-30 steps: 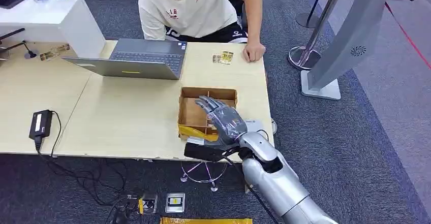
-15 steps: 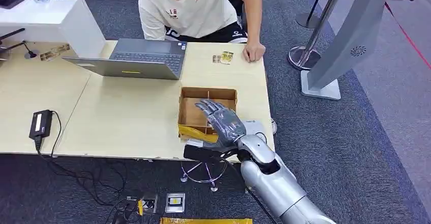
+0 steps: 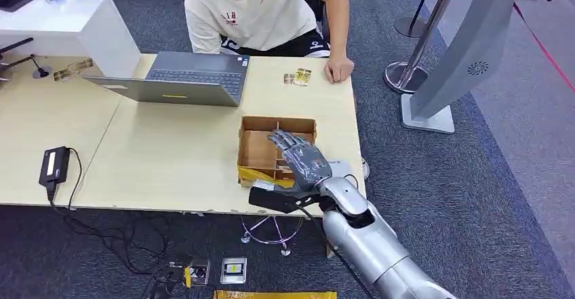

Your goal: Pass the card to the sensor for recognition and then transmit it.

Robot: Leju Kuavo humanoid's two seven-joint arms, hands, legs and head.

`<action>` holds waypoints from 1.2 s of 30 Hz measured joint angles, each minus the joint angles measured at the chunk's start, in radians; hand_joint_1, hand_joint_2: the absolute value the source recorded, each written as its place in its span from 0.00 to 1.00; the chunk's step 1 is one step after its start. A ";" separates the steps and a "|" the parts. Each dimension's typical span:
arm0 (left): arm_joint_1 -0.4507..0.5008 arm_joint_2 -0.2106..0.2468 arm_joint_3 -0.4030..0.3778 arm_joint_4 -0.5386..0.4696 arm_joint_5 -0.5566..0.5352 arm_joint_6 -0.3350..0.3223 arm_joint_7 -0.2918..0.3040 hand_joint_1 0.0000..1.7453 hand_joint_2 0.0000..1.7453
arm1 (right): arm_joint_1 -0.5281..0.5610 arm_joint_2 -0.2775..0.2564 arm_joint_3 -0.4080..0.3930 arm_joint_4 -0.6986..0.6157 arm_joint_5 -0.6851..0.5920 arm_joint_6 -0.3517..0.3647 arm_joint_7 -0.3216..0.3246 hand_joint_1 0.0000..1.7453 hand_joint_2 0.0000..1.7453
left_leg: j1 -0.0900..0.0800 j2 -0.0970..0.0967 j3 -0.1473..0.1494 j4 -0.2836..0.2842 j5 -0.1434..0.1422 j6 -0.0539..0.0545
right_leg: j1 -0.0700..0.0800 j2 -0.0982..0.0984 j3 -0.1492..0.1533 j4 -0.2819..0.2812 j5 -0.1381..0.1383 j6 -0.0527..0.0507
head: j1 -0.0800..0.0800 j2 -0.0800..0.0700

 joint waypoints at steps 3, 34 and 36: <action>0.000 0.000 0.000 0.000 0.000 -0.002 0.000 0.00 1.00 | -0.007 0.000 0.000 0.018 0.008 -0.013 0.010 0.00 1.00 | 0.000 0.000 0.000 0.000 0.000 0.000 | 0.000 0.000 0.000 0.000 0.000 0.000 | 0.000 0.000; 0.000 0.000 0.000 0.000 -0.008 -0.020 0.001 0.00 1.00 | -0.015 -0.009 -0.002 0.113 0.034 -0.057 0.030 0.16 1.00 | 0.000 0.000 0.000 0.000 0.000 0.000 | 0.000 0.000 0.000 0.000 0.000 0.000 | 0.000 0.000; 0.000 0.000 0.000 0.000 -0.005 -0.019 0.001 0.00 1.00 | -0.015 -0.009 -0.003 0.117 0.034 -0.059 0.028 0.16 1.00 | 0.000 0.000 0.000 0.000 0.000 0.000 | 0.000 0.000 0.000 0.000 0.000 0.000 | 0.000 0.000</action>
